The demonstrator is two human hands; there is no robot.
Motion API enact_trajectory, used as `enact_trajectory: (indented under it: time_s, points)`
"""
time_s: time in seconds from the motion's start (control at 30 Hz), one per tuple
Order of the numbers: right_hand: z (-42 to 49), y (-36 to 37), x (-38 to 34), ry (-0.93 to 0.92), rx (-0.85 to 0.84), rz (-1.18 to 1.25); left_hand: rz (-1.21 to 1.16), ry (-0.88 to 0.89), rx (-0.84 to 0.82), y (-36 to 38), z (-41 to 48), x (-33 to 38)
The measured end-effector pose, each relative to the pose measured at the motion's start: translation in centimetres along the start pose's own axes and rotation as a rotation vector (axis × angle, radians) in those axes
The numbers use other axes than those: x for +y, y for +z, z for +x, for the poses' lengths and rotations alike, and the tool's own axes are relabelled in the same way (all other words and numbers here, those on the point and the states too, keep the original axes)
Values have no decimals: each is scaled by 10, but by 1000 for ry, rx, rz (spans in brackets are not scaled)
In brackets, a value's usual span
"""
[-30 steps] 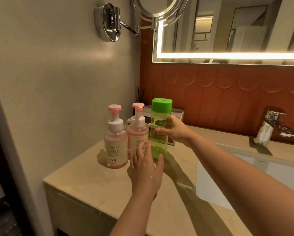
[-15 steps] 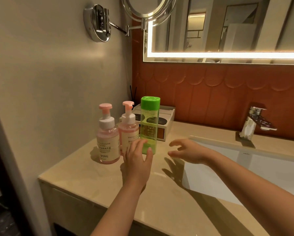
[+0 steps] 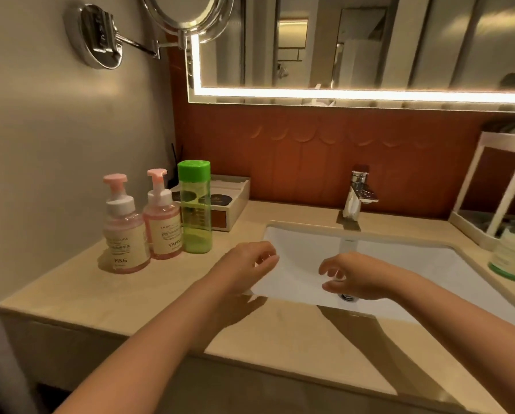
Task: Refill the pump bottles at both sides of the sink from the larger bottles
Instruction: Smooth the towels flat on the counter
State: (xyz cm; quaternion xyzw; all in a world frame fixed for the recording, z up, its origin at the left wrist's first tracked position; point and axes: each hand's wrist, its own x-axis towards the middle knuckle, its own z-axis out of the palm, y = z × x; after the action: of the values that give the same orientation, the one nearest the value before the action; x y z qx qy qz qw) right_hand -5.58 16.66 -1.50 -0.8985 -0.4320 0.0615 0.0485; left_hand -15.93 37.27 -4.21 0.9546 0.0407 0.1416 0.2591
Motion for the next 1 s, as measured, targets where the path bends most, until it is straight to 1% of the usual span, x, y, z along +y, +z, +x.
enact_trajectory:
  time_s: [0.07,0.2,0.33,0.43,0.57,0.63,0.7,0.8,1.0]
  points:
    - [-20,-1,18,31,2,-18,-16,78,-83,8,6,28]
    - [-66,-1,60,128,28,1,-28,175,-239,35,20,87]
    - [-109,5,100,209,64,-1,-73,247,-333,61,29,131]
    - [-150,10,137,280,136,-43,-117,317,-393,87,35,168]
    - [-198,12,178,411,269,-3,-157,387,-470,122,41,208]
    - [-216,14,195,478,311,0,-164,413,-478,138,42,225]
    - [-232,19,211,544,296,-60,-167,440,-435,155,42,242]
    - [-253,32,230,614,202,-84,-153,444,-382,181,40,267]
    - [-269,46,249,653,-4,8,36,526,-368,228,38,319]
